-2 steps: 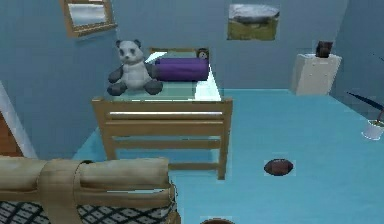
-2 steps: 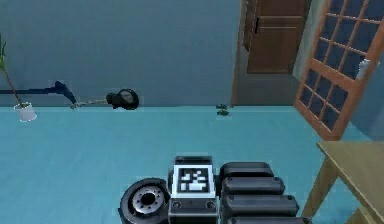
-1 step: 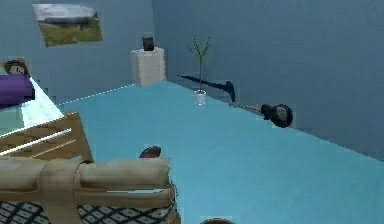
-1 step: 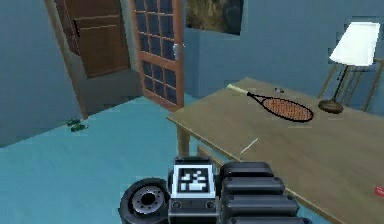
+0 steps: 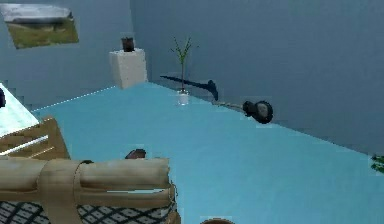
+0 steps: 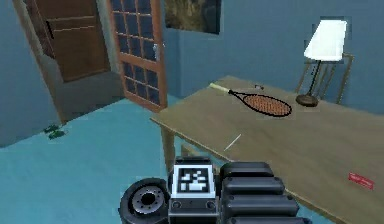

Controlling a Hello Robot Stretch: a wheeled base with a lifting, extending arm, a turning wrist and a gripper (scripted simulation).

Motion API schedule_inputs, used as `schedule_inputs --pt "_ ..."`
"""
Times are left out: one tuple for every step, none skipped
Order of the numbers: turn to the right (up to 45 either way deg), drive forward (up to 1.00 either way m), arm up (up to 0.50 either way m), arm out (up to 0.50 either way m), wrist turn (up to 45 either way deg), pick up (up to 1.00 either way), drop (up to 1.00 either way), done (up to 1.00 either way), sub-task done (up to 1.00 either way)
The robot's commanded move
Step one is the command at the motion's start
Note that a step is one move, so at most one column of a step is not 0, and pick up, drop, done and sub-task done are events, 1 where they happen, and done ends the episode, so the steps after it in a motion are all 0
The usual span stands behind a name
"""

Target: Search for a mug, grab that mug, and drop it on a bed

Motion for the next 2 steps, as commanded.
schedule_inputs --pt "0.0 1.0 0.0 0.0 0.0 0.0 0.0 0.0 0.0" --pt "3.0 0.0 0.0 0.0 0.0 0.0 0.0 0.0 0.0"
